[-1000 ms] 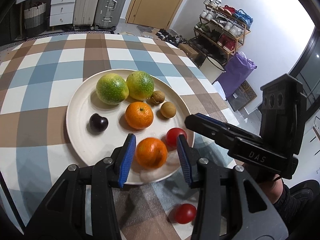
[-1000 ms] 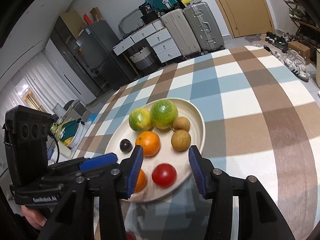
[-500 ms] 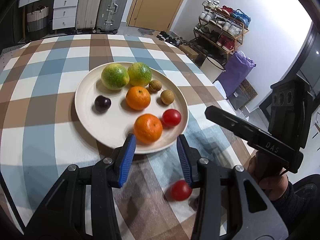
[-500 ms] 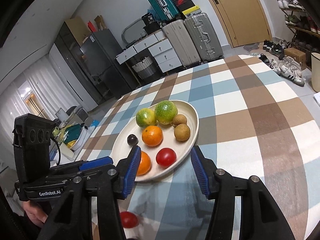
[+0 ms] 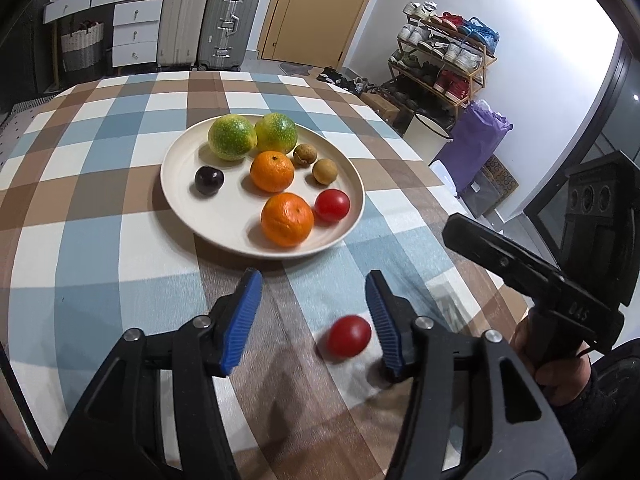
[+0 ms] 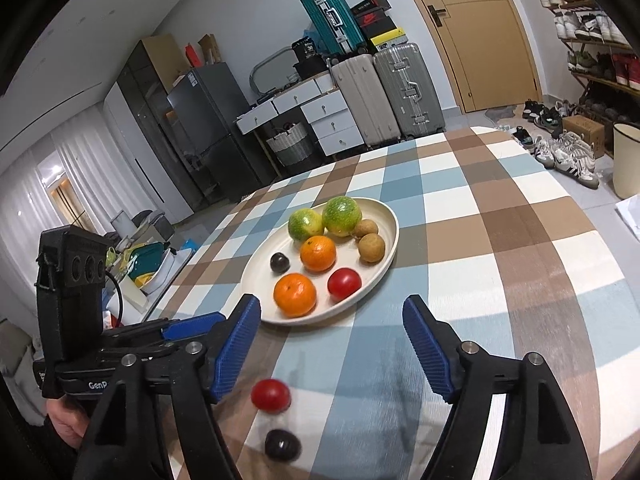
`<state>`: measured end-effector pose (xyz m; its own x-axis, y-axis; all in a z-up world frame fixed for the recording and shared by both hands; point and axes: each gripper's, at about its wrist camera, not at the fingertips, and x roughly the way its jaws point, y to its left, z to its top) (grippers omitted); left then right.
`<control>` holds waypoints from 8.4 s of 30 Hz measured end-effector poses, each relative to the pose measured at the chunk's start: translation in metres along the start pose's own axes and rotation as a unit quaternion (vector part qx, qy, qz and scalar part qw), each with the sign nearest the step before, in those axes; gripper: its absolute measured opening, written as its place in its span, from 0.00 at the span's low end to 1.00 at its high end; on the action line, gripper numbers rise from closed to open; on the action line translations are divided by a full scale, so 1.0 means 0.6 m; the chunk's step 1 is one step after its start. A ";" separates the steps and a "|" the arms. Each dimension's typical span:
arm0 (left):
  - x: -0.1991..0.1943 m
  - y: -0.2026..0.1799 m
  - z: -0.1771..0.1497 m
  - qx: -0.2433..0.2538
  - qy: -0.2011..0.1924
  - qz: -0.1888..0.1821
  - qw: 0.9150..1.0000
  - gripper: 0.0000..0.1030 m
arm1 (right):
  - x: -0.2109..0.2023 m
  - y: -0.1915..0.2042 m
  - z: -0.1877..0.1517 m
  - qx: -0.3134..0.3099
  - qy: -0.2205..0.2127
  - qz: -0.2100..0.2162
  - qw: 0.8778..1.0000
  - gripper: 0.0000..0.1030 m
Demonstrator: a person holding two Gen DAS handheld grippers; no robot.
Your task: Organize fruits
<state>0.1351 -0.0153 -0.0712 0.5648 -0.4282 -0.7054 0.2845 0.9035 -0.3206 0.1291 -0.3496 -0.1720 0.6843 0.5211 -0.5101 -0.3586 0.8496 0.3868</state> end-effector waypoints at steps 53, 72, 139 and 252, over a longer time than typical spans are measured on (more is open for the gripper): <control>-0.093 0.057 -0.140 -0.070 -0.010 0.088 0.994 0.99 | 0.020 0.062 -0.132 -0.010 0.119 -0.027 0.993 0.23; -0.042 0.007 -0.116 -0.026 0.019 0.064 0.997 0.99 | -0.031 0.036 -0.106 0.017 0.058 0.011 0.998 0.23; 0.046 -0.033 -0.075 0.057 0.040 0.016 0.997 0.32 | -0.055 0.013 -0.099 0.023 0.040 0.042 0.998 0.23; -0.128 0.045 0.018 0.008 -0.225 0.173 0.959 0.87 | -0.039 0.133 -0.019 -0.186 -0.231 -0.091 0.951 0.98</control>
<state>0.1078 0.0420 -0.0186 0.9039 -0.0710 -0.4219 0.0298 0.9942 -0.1035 0.0772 -0.2931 -0.1379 0.9315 0.3444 -0.1169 -0.3487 0.9371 -0.0172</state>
